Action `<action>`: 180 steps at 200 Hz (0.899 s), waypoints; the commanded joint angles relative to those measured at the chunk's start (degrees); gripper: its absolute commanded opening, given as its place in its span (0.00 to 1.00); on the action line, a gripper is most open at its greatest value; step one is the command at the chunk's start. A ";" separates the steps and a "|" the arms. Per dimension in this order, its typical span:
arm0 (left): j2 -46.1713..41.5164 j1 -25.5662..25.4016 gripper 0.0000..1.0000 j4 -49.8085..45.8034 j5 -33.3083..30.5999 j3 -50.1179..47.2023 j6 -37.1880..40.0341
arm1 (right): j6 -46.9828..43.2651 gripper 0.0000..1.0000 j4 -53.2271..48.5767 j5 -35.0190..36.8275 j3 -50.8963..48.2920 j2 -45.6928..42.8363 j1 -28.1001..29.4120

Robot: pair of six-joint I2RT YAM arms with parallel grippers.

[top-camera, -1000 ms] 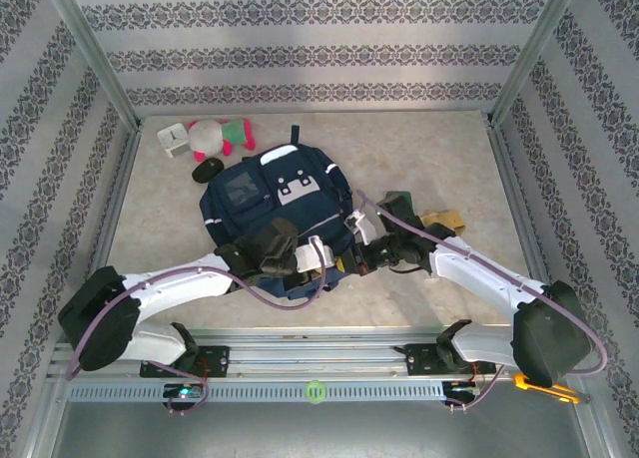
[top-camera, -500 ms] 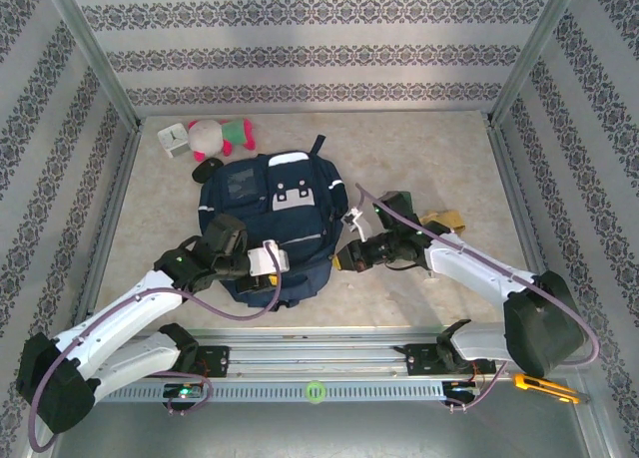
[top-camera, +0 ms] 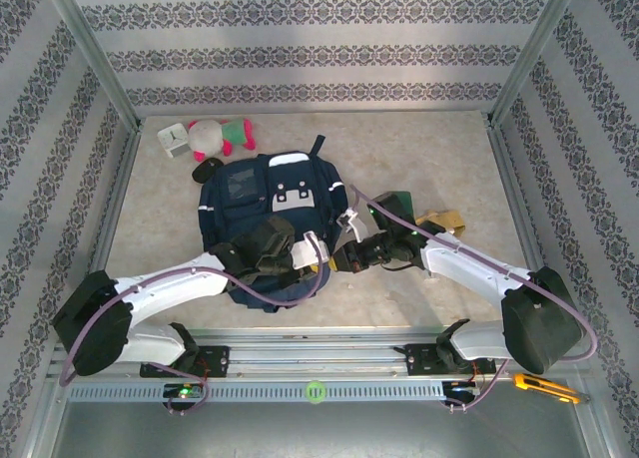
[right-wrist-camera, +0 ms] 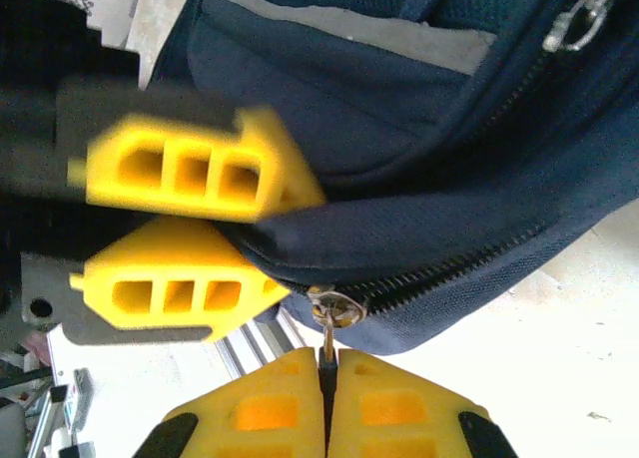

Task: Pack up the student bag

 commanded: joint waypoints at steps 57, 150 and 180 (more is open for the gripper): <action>-21.36 1.79 0.00 -13.43 10.07 -4.77 13.34 | 3.29 0.00 11.74 2.91 2.92 11.73 -19.12; -23.11 4.64 0.62 -1.82 1.82 -7.17 2.15 | 2.76 0.39 6.44 7.59 6.48 8.83 -19.48; -23.31 11.87 0.74 -9.24 4.80 -5.60 8.95 | 0.12 0.48 -5.55 12.68 5.84 0.56 -16.31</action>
